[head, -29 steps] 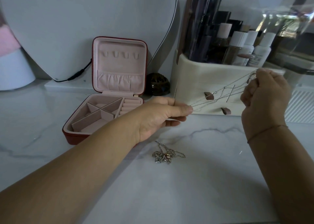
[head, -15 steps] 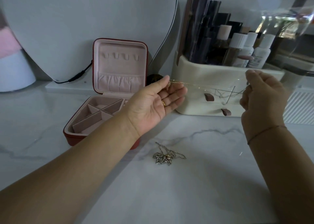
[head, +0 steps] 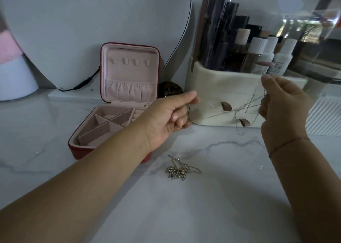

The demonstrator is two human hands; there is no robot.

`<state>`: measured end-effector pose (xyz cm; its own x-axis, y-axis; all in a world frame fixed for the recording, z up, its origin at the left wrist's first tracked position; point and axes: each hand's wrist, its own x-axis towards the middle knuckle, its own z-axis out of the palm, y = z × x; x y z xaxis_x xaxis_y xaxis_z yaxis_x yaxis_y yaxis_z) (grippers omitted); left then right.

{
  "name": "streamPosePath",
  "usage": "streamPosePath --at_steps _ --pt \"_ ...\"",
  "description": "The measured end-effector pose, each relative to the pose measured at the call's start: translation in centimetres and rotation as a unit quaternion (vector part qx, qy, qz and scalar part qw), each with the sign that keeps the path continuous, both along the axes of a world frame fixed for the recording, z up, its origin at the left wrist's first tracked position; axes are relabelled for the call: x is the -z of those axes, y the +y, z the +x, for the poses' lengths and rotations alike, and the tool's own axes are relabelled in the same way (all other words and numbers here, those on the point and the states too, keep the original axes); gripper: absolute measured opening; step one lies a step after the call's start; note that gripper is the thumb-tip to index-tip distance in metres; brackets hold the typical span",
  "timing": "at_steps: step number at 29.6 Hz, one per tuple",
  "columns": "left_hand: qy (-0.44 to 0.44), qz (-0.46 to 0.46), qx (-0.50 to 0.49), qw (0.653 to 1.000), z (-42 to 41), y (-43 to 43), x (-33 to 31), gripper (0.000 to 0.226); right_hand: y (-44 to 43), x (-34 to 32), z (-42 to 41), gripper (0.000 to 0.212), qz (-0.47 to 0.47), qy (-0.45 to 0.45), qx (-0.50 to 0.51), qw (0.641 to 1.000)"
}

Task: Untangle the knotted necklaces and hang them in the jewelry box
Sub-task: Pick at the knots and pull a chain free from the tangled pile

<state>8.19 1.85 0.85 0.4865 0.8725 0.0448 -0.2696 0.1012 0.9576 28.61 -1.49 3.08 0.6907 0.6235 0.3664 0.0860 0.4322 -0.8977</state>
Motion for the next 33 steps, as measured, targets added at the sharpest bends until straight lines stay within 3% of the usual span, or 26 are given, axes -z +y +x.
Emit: streamPosePath --at_steps 3,8,15,23,29,33 --pt "0.158 0.087 -0.036 0.983 0.3 -0.4 0.6 0.018 -0.1 -0.1 -0.1 0.004 0.024 -0.014 -0.042 0.999" --pt "0.199 0.140 -0.062 0.968 1.0 -0.4 1.2 0.011 -0.3 -0.3 -0.9 0.007 0.052 -0.090 -0.132 0.986" --pt "0.124 0.142 -0.013 0.982 1.8 -1.1 1.2 0.031 -0.6 0.0 -2.7 0.003 0.027 -0.179 -0.194 0.964" --pt "0.062 0.099 0.022 0.993 2.0 -1.0 1.2 0.029 -0.7 0.2 -3.4 0.013 -0.003 -0.218 -0.253 0.943" --pt "-0.164 -0.053 0.026 0.985 0.4 0.1 -0.6 0.016 -0.5 0.2 -3.2 0.015 -0.053 -0.223 -0.244 0.942" --pt "-0.200 -0.076 0.014 0.977 -0.3 0.5 -0.7 0.015 -0.2 0.5 -3.1 0.007 -0.073 -0.233 -0.230 0.942"
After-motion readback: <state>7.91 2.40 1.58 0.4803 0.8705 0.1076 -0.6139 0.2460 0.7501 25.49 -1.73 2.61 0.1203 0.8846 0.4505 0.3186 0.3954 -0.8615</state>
